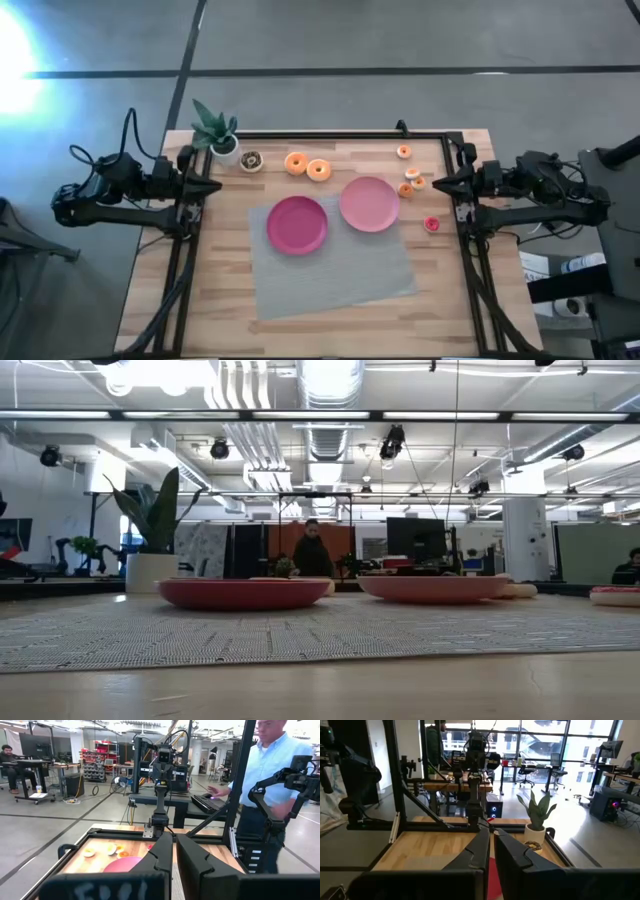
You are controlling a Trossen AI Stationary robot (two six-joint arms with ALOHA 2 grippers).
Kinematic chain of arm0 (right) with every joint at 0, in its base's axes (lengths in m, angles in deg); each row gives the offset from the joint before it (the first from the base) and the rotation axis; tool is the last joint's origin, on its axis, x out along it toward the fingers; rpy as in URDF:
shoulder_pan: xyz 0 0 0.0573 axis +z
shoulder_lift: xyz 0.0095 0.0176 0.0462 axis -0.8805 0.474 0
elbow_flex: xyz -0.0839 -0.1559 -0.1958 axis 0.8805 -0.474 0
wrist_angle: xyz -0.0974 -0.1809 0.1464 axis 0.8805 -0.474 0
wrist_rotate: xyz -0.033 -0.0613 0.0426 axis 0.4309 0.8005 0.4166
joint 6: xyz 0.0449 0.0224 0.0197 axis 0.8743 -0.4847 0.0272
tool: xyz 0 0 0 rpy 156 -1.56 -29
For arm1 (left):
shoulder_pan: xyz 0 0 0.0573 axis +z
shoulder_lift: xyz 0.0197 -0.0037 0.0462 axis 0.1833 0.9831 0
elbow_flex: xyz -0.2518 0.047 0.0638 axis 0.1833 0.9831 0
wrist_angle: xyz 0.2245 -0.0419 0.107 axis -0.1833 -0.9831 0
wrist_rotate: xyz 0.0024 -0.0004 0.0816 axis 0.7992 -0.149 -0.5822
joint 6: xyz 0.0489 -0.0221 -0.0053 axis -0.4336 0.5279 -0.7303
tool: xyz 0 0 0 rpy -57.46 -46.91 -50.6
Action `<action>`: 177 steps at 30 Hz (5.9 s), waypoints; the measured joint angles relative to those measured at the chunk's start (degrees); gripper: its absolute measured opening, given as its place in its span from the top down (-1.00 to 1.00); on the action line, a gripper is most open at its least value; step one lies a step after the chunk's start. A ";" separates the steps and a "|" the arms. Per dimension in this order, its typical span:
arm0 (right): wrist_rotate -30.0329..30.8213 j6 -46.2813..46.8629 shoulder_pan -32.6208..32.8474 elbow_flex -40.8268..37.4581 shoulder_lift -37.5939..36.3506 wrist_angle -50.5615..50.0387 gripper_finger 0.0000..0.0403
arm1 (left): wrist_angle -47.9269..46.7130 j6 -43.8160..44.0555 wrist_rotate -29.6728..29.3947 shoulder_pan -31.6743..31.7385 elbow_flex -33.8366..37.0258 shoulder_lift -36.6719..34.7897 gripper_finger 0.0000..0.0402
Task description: Pick & Place donuts
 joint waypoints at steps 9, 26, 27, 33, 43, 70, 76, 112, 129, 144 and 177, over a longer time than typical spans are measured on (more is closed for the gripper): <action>0.00 0.00 0.01 0.00 0.02 -0.02 0.91 | 0.02 -0.01 -0.02 0.00 0.00 0.00 1.00; 0.02 0.00 -0.01 0.00 0.02 -0.02 0.91 | 0.01 -0.01 -0.01 0.00 0.00 0.00 1.00; 0.01 0.00 0.02 0.00 0.01 -0.02 0.91 | 0.02 -0.02 -0.02 0.02 0.00 0.00 1.00; 0.01 0.00 -0.01 0.00 0.01 0.01 0.91 | 0.00 0.00 -0.02 0.01 0.00 0.00 1.00; 0.00 0.00 0.00 0.00 0.00 0.03 0.91 | 0.02 -0.02 0.00 0.00 0.00 0.00 1.00; 2.97 29.88 0.02 0.00 3.62 22.95 0.91 | 0.00 0.00 -0.01 0.00 0.00 0.00 1.00; 5.82 26.06 0.02 0.00 7.49 34.63 0.91 | 3.83 9.08 -0.74 0.00 0.00 0.49 1.00; 25.86 29.76 -0.79 0.03 22.34 43.15 0.80 | 21.65 25.71 -11.30 0.04 0.02 10.31 0.97; 18.23 57.96 -6.86 22.60 37.22 -51.71 0.05 | 3.31 33.39 -20.63 0.19 0.02 15.55 0.34; -4.44 58.73 -6.82 4.25 48.29 -50.49 0.18 | 0.06 37.38 -19.48 0.92 -0.02 19.74 0.35; 0.26 69.43 -5.62 -14.57 48.67 -29.51 0.27 | 0.00 37.05 -19.43 1.49 0.00 19.67 0.35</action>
